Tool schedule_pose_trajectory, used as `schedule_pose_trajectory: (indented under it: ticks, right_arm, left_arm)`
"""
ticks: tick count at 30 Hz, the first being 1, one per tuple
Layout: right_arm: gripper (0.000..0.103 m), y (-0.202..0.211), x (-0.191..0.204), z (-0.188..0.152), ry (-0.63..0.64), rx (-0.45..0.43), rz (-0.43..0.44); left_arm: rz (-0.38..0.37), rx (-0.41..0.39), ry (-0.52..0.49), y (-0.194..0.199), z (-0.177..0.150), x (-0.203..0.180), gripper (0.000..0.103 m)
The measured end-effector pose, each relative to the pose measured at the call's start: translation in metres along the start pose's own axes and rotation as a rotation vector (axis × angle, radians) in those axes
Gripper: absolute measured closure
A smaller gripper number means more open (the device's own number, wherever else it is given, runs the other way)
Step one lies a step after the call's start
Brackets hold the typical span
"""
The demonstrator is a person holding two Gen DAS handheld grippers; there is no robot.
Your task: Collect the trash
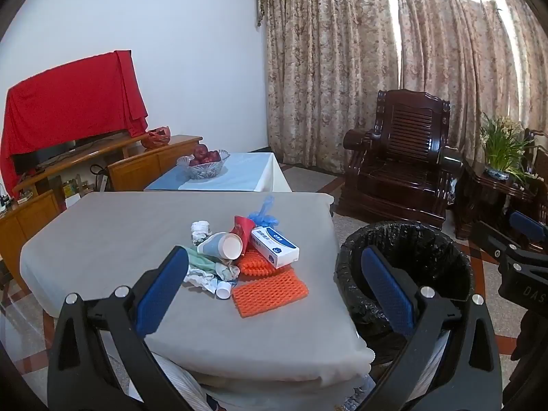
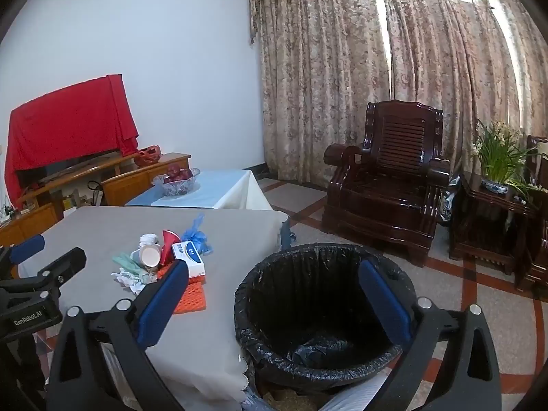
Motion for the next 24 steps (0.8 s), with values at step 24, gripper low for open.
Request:
schedule_pose_trajectory:
  ticks: [24]
  right_arm:
    - [0.006,-0.0051,0.003,0.0001,-0.005,0.001,-0.001]
  left_arm:
    - [0.004,0.001,-0.002,-0.0013,-0.0005,-0.0024,0.005]
Point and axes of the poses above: each gripper's, at about its wrist camera, not at the fingertips, and y roughly against the way its jaws point, x to its left, z to its top, the point moved 10 cm from there along -y, roughly the way its jaws point, and after that the axes turned 13 degrees about x, right-handed, at the moved point
